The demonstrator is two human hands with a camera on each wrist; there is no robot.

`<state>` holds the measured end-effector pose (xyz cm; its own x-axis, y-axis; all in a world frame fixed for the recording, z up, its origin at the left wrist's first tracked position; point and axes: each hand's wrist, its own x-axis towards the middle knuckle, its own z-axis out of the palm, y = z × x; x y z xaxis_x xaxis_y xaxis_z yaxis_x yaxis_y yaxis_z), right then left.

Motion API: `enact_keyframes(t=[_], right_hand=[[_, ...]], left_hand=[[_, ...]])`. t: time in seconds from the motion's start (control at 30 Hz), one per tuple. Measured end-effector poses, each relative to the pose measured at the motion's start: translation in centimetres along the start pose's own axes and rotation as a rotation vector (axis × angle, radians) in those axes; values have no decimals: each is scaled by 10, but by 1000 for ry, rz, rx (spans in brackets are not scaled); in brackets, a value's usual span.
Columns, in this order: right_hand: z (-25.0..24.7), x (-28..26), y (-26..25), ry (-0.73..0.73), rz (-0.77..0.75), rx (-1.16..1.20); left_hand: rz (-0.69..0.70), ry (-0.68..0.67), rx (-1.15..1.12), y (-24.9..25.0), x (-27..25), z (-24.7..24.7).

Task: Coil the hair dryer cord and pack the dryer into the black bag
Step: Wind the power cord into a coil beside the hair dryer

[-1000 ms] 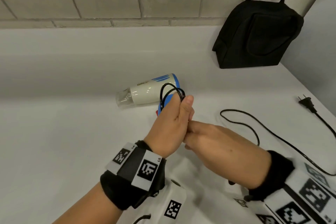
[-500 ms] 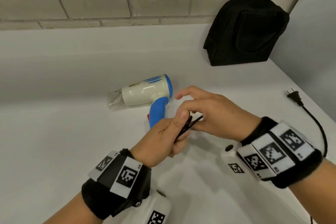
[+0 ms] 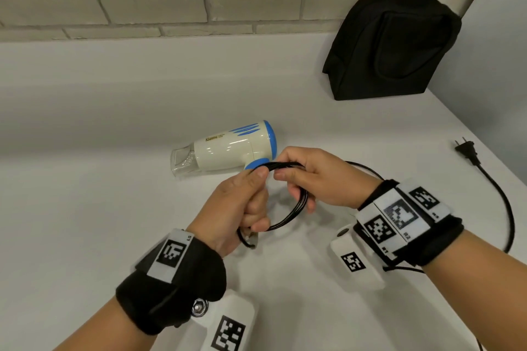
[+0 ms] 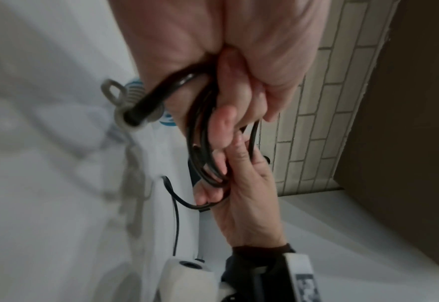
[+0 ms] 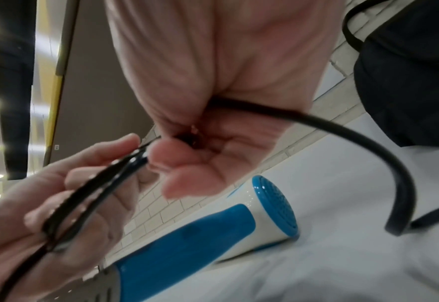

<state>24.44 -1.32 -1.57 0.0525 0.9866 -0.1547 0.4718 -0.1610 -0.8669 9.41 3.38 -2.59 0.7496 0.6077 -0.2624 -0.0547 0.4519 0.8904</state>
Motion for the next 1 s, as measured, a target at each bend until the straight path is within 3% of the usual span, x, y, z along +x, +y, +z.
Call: enact_keyframes(t=[0.2,0.5,0.63,0.73,0.8,0.9,1.0], right_hand=[[-2,-2,1,10,-40,-56],[-42,-34,42,124,100,-175],[-47,-41,58,55,226,-191],[-51,-43,60,125,254,-250],[-44,-41,49,175,233,-494],[-17,-40,21,103,160,-1029],[11,-39,-5,-13,47,-1157]], left_hand=[[17,105,67,-4,3,2],[16,175,38,-7,0,-6],[28,245,-115,0,0,-15],[47,334,-226,6,0,-25],[68,384,-235,7,2,-24],[127,401,-153,5,4,-15],[216,329,-1,5,5,3]])
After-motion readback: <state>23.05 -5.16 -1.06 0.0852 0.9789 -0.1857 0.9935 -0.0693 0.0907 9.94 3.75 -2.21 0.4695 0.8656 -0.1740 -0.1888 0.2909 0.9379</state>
